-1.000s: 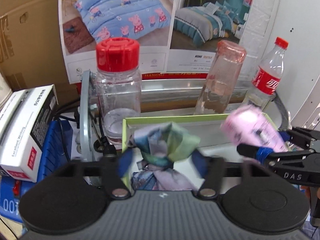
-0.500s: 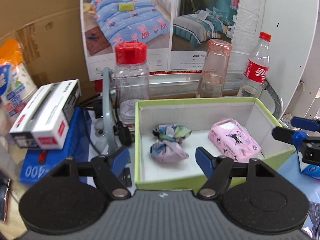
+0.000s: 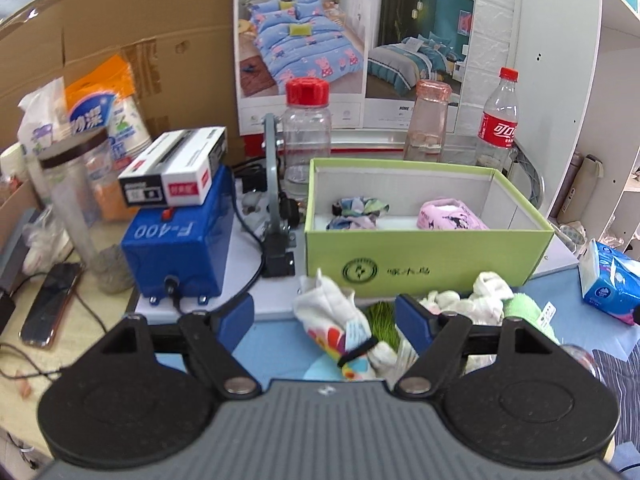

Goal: Organize soft objects
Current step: 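Withdraw both grippers from the lime-green box, then grasp the clear cotton-swab bag with the left gripper while the right gripper moves toward the green towel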

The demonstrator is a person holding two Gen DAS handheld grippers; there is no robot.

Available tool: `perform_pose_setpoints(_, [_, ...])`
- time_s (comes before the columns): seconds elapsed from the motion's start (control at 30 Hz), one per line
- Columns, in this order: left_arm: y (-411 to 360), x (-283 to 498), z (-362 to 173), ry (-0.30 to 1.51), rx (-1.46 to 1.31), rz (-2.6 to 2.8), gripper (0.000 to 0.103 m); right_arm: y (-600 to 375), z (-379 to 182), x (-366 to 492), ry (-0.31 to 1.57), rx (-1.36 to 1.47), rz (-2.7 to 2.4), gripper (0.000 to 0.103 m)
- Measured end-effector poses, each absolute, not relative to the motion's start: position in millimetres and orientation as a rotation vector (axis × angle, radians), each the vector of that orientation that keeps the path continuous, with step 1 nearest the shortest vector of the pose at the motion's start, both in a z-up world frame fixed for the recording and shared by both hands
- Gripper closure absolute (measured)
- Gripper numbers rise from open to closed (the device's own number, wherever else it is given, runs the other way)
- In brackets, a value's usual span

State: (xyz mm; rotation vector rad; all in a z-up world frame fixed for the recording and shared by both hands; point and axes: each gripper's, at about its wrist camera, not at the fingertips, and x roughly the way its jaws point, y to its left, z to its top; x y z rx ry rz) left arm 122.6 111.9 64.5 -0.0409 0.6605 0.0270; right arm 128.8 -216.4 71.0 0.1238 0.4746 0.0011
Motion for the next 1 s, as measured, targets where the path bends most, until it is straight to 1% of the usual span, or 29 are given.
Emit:
perform_pose_setpoints(0.3, [117.5,104.2,49.7,0.688,-0.05,0.092,0.025,-244.4,58.7,103.0,0.426,0.256,-0.081,0.042])
perform_pose_setpoints(0.47, [121.6,106.2,43.4,0.712,-0.048,0.118,0.025,-237.2,57.1,104.2,0.449,0.209,-0.08,0.042])
perform_pose_setpoints(0.63, [133.4,142.3,43.2,0.843,-0.174,-0.031,0.025,-230.0,51.8,110.1,0.489,0.183,-0.057,0.042])
perform_pose_setpoints(0.73, [125.3,170.3,38.1,0.937,-0.214,-0.154,0.025,-230.5,48.4,113.4,0.503,0.198,-0.046,0.042])
perform_pose_setpoints(0.87, [96.1,189.4,34.5,0.979,-0.138,-0.216,0.025,-232.6,46.3,116.6,0.521,0.197,-0.048,0.041])
perform_pose_setpoints(1.0, [70.7,192.0,28.1,1.0,-0.05,-0.307,0.025,-235.7,45.2,120.9,0.532,0.199,-0.06,0.041])
